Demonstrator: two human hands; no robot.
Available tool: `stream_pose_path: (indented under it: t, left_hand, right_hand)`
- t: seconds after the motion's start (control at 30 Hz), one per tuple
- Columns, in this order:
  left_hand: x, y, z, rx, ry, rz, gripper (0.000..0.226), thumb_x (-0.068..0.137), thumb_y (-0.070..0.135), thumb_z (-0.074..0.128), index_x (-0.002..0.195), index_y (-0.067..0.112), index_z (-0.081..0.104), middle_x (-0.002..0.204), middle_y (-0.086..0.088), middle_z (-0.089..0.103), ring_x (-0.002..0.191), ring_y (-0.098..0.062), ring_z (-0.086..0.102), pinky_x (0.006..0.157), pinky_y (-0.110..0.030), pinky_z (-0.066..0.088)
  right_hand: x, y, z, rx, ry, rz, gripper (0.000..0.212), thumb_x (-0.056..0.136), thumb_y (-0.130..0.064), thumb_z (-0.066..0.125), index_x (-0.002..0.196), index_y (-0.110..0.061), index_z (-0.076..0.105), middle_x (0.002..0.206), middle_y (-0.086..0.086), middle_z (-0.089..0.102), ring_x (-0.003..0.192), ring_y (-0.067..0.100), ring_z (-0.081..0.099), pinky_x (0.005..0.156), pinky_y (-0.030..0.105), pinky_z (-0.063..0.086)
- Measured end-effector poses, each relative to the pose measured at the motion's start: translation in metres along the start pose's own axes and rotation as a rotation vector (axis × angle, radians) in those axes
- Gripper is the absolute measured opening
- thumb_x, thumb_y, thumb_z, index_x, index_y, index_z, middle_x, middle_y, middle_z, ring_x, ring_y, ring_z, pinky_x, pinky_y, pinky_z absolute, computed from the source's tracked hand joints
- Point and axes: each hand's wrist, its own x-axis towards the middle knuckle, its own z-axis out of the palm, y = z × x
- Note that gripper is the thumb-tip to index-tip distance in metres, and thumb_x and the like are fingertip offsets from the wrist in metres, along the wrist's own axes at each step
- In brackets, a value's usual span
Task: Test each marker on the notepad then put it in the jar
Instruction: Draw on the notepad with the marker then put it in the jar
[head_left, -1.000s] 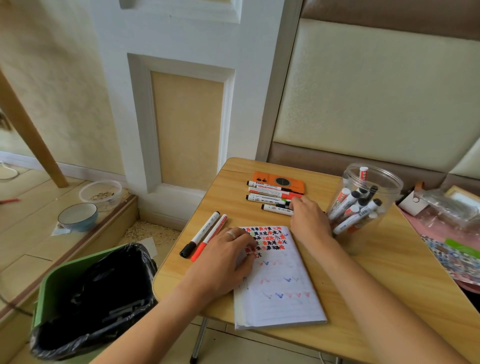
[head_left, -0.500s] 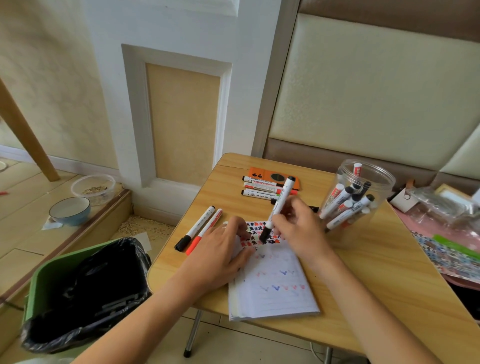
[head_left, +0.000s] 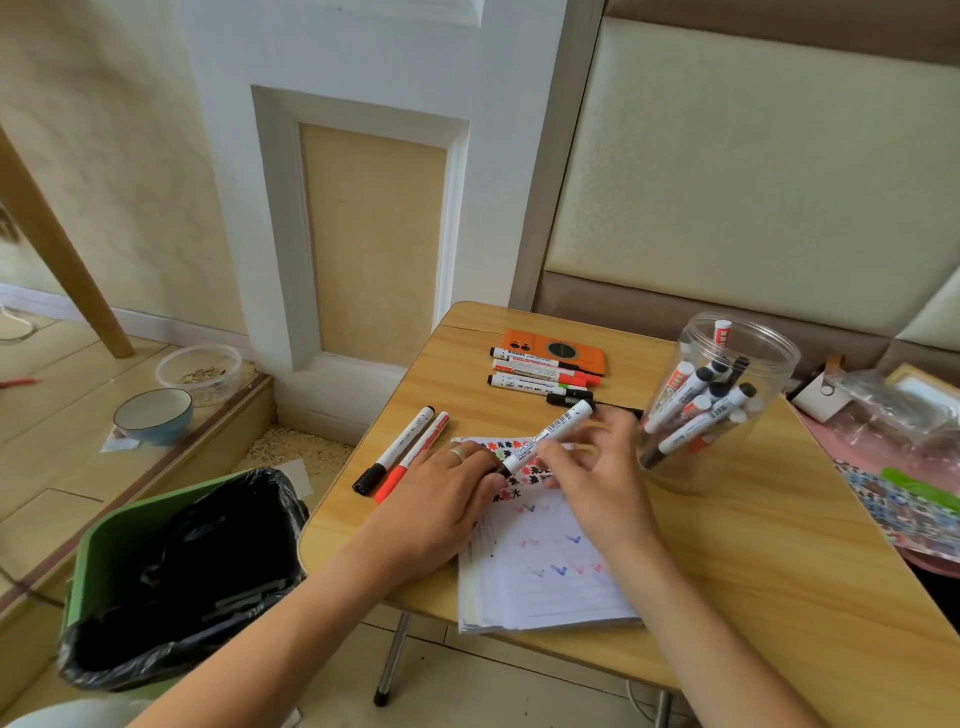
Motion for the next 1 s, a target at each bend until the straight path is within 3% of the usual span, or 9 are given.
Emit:
stream_pose_path:
  t: [0.07,0.13,0.2,0.3,0.4,0.47,0.7,0.83,1.0]
  left_hand:
    - [0.0,0.001,-0.001,0.021,0.004,-0.002,0.037,0.108,0.044,0.028,0.115,0.025,0.058,0.107,0.01,0.054,0.096,-0.009,0.048,0.088,-0.032,0.043]
    - [0.0,0.002,-0.001,0.055,0.0,-0.006,0.04,0.107,0.046,0.025,0.115,0.025,0.057,0.108,0.01,0.054,0.096,-0.01,0.049,0.087,-0.032,0.042]
    - [0.0,0.003,-0.001,0.075,0.015,0.012,0.041,0.107,0.048,0.023,0.115,0.024,0.055,0.109,0.009,0.054,0.095,-0.011,0.048,0.086,-0.032,0.041]
    - [-0.001,0.003,0.0,0.033,0.05,0.042,0.029,0.107,0.04,0.032,0.112,0.024,0.055,0.108,0.01,0.053,0.096,-0.01,0.049,0.087,-0.033,0.043]
    - [-0.001,0.003,-0.001,0.017,0.133,0.064,0.021,0.107,0.031,0.038,0.106,0.021,0.055,0.106,0.009,0.051,0.1,-0.011,0.047,0.103,-0.036,0.038]
    - [-0.001,0.002,-0.002,0.039,0.146,0.067,0.025,0.108,0.032,0.033,0.106,0.022,0.055,0.103,0.009,0.05,0.101,-0.013,0.046,0.114,-0.038,0.03]
    - [0.0,0.002,0.0,0.001,0.122,0.04,0.034,0.108,0.039,0.028,0.098,0.021,0.054,0.087,0.007,0.054,0.082,-0.014,0.042,0.078,-0.036,0.038]
    - [-0.001,0.003,0.0,-0.003,0.15,0.06,0.029,0.109,0.034,0.032,0.095,0.019,0.053,0.085,0.007,0.054,0.081,-0.016,0.044,0.078,-0.036,0.039]
    - [-0.003,0.003,-0.002,-0.049,0.187,0.06,0.029,0.109,0.031,0.035,0.089,0.018,0.051,0.08,0.007,0.052,0.077,-0.018,0.047,0.08,-0.04,0.041]
  right_hand:
    - [0.002,0.001,-0.005,-0.215,0.18,-0.192,0.044,0.092,-0.013,0.07,0.126,-0.023,0.044,0.117,0.0,0.059,0.101,0.012,0.065,0.081,0.033,0.057]
    - [0.006,0.003,-0.011,-0.478,0.208,-0.517,0.033,0.09,-0.016,0.065,0.122,-0.02,0.061,0.125,0.002,0.055,0.119,0.019,0.055,0.099,0.035,0.047]
    - [0.009,0.006,-0.012,-0.7,0.073,-0.711,0.022,0.088,-0.023,0.064,0.108,-0.023,0.073,0.129,0.0,0.059,0.124,0.019,0.052,0.109,0.04,0.036]
    - [0.007,0.011,-0.01,-0.851,-0.147,-0.795,0.017,0.095,-0.034,0.059,0.104,-0.029,0.073,0.116,-0.012,0.066,0.114,0.012,0.058,0.115,0.047,0.029]
    - [0.008,0.012,-0.011,-0.866,-0.289,-0.829,0.011,0.1,-0.026,0.061,0.107,-0.021,0.068,0.103,-0.007,0.064,0.097,0.017,0.059,0.092,0.042,0.049]
    - [0.009,0.012,-0.011,-0.9,-0.31,-0.838,0.009,0.102,-0.024,0.061,0.109,-0.019,0.064,0.102,-0.005,0.06,0.094,0.019,0.059,0.083,0.039,0.052]
    - [0.002,0.008,-0.009,-0.953,-0.369,-0.769,0.031,0.102,-0.046,0.043,0.113,-0.023,0.061,0.102,-0.007,0.063,0.091,0.017,0.06,0.07,0.036,0.053]
    - [0.0,0.004,-0.007,-1.02,-0.32,-0.811,0.038,0.1,-0.05,0.04,0.104,-0.025,0.067,0.086,-0.007,0.064,0.076,0.018,0.061,0.057,0.033,0.047]
    - [0.0,0.0,-0.004,-1.061,-0.315,-0.823,0.033,0.103,-0.055,0.037,0.097,-0.029,0.057,0.072,-0.007,0.058,0.061,0.02,0.055,0.048,0.033,0.042]
